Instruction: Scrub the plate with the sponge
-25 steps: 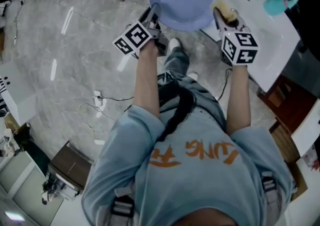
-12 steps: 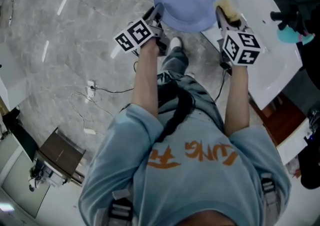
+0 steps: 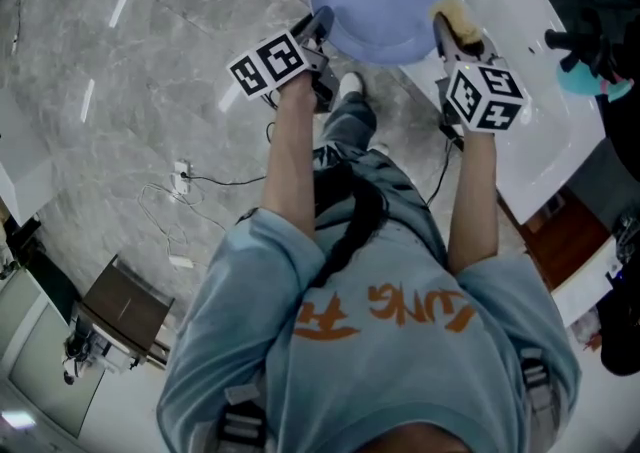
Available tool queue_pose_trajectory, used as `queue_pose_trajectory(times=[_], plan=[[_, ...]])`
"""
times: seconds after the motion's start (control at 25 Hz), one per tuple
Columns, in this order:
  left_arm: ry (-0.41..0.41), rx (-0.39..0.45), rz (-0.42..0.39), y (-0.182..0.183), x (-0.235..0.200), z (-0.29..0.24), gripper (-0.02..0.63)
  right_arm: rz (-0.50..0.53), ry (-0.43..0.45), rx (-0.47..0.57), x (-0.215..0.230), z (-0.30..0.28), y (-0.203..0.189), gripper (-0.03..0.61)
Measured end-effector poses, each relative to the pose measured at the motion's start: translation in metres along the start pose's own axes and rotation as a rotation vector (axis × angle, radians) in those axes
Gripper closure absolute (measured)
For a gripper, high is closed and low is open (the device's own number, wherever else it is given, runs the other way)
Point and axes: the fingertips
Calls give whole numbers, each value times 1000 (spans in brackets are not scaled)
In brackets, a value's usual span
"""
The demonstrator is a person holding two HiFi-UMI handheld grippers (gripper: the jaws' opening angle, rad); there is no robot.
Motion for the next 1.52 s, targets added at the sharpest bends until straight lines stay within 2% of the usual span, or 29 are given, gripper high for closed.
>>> queue_pose_trajectory(times=[0.08, 0.16, 0.24, 0.44, 0.52, 0.56, 0.64, 0.76, 0.8, 1.0, 1.2, 1.36, 1.52], plan=[[3, -13, -27, 2, 1, 1, 523, -8, -1, 8, 1, 1, 2, 545], [7, -15, -47, 6, 2, 5, 446, -13, -4, 17, 1, 3, 4, 545], [31, -9, -86, 13, 4, 12, 420, -16, -7, 24, 0, 8, 5, 545], [152, 61, -296, 39, 23, 32, 411, -24, -31, 52, 2, 26, 4, 545], [165, 105, -388, 47, 42, 37, 411, -31, -49, 70, 5, 38, 5, 545], [145, 124, -435, 49, 56, 36, 414, -37, -62, 81, 8, 45, 6, 545], [57, 152, -522, 45, 92, 31, 433, -55, -99, 107, 17, 62, 4, 545], [-85, 173, -599, 25, 143, 22, 588, -89, -161, 142, 34, 90, -4, 545], [-126, 170, -613, 16, 158, 18, 598, -99, -180, 152, 40, 100, -7, 545], [-354, 93, -687, -51, 230, 7, 611, -147, -283, 202, 63, 164, -33, 545], [-488, 28, -757, -114, 290, -1, 611, -176, -393, 268, 87, 237, -52, 546], [-557, 94, -808, -145, 338, 14, 611, -169, -454, 338, 91, 294, -59, 546], [-589, 144, -901, -178, 381, 32, 611, -143, -510, 408, 90, 351, -62, 547]])
Point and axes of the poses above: the fingertips, and each gripper's own axes: z backward along the fingers, x to its right, y out of its top, and after that the axes turned 7 degrees about -x, right-handed
